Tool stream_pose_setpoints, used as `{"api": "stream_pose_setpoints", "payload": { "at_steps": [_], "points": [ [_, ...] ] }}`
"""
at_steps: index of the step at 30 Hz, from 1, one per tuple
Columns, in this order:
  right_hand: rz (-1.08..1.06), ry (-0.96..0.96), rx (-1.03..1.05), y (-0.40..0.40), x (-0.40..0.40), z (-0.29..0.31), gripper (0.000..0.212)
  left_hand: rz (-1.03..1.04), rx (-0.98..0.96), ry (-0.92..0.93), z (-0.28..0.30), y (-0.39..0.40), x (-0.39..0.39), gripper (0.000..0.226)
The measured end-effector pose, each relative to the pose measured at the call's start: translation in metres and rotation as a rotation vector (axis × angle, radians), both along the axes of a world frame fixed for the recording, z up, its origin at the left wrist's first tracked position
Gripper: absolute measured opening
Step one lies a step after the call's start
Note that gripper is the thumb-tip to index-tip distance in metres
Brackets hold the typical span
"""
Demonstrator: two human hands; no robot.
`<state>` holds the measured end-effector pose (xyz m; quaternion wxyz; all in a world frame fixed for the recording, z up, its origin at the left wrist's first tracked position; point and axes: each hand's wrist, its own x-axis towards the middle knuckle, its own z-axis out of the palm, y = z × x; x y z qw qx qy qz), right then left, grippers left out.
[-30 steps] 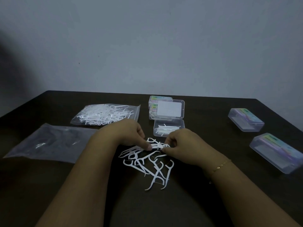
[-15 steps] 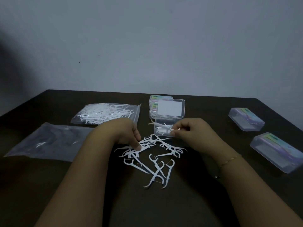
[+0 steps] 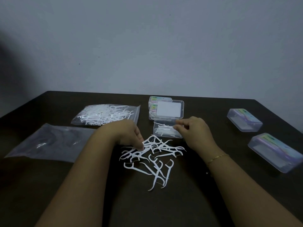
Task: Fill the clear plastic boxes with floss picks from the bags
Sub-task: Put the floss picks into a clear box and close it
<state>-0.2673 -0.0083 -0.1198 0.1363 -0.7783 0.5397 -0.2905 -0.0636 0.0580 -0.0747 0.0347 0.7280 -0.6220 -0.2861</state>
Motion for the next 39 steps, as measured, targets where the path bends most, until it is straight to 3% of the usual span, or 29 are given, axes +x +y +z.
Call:
{"api": "stream_pose_setpoints", "payload": {
  "at_steps": [7, 19, 31, 39],
  "points": [
    [-0.008, -0.052, -0.013, 0.000, 0.000, 0.000, 0.027, 0.060, -0.055, 0.068, -0.002, -0.002, 0.002, 0.004],
    [-0.011, -0.061, 0.074, -0.006, 0.002, -0.007, 0.032, 0.183, -0.359, 0.211, 0.001, -0.004, -0.001, 0.003],
    [0.062, -0.095, 0.004, 0.005, 0.004, 0.003, 0.037, 0.169, -0.376, 0.266, -0.002, -0.005, 0.001, 0.006],
    [0.182, -0.279, 0.003, 0.017, 0.009, 0.009, 0.028, 0.074, -0.676, 0.358, -0.010, -0.011, -0.025, 0.018]
  ]
}}
